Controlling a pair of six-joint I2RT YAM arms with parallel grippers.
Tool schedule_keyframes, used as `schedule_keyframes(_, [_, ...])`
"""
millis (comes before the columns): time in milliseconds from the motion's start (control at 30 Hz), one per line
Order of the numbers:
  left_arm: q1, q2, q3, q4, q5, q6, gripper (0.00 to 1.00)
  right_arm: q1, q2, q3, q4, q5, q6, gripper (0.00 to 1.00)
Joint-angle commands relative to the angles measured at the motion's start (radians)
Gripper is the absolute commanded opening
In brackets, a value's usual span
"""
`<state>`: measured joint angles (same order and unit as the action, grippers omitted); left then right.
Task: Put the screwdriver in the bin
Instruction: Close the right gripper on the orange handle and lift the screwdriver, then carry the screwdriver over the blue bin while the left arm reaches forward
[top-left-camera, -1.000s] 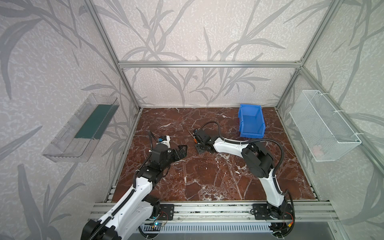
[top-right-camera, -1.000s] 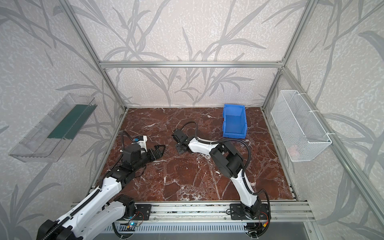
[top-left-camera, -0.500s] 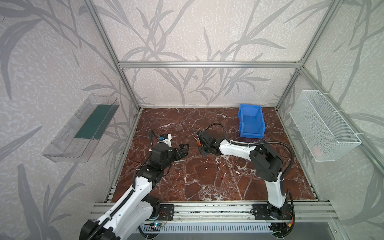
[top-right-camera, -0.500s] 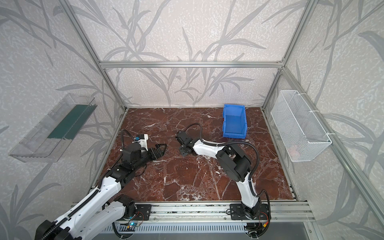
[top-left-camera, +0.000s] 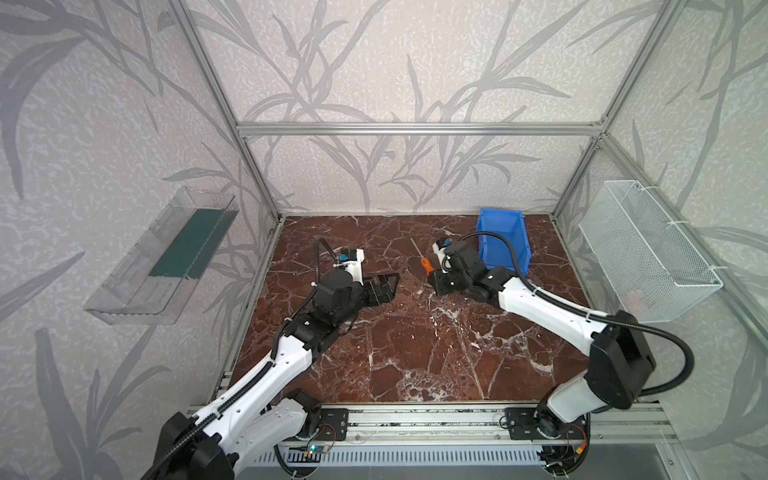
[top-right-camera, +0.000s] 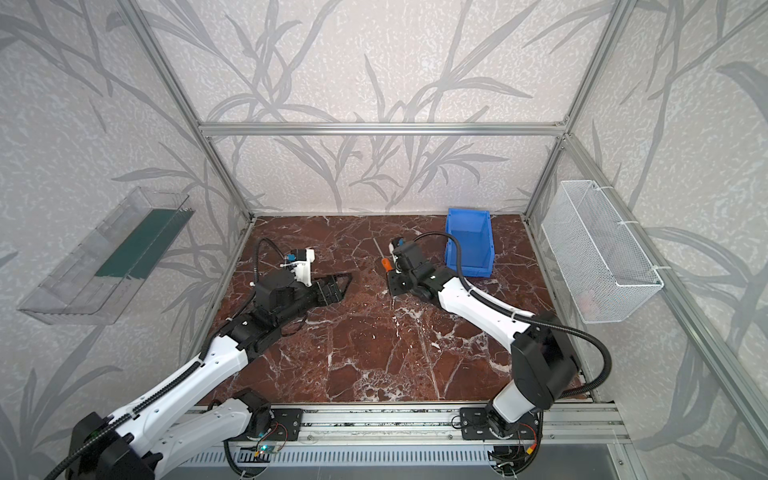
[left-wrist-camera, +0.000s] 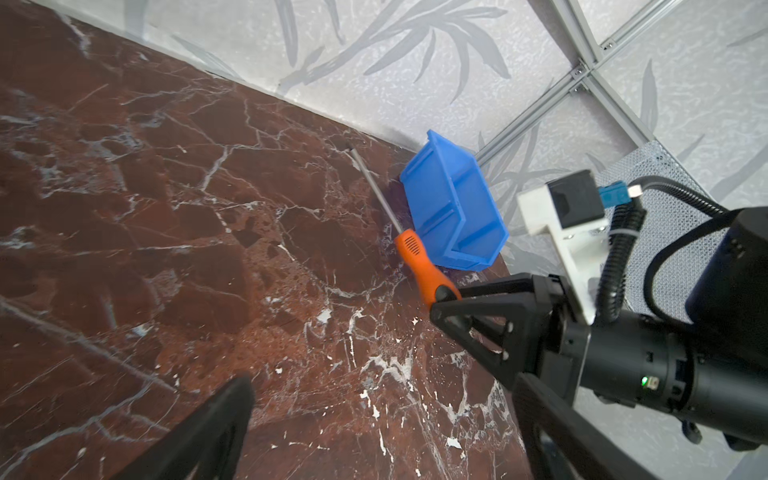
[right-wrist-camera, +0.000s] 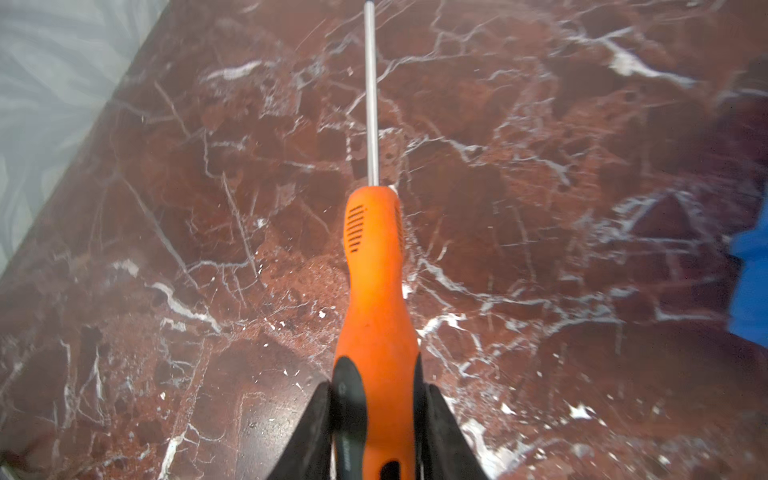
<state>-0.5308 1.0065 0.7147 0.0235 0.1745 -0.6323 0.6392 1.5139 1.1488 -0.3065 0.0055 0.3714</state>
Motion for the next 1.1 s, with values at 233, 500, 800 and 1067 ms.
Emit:
schedule_keyframes(233, [-0.136, 0.277, 0.3, 0.039, -0.04, 0.132, 0.99, -0.311, -0.239, -0.123, 0.055, -0.048, 0.106, 0.2])
schedule_keyframes(500, [-0.235, 0.537, 0.561, -0.001, -0.022, 0.217, 0.99, -0.56, -0.183, -0.13, 0.072, -0.166, 0.193, 0.2])
schedule_keyframes(800, [-0.265, 0.741, 0.774, -0.012, 0.023, 0.244, 0.99, -0.606, -0.005, -0.065, 0.139, -0.262, 0.36, 0.21])
schedule_keyframes(1067, [-0.264, 0.835, 0.845, 0.002, 0.045, 0.227, 0.99, -0.628, 0.181, 0.037, 0.158, -0.371, 0.512, 0.22])
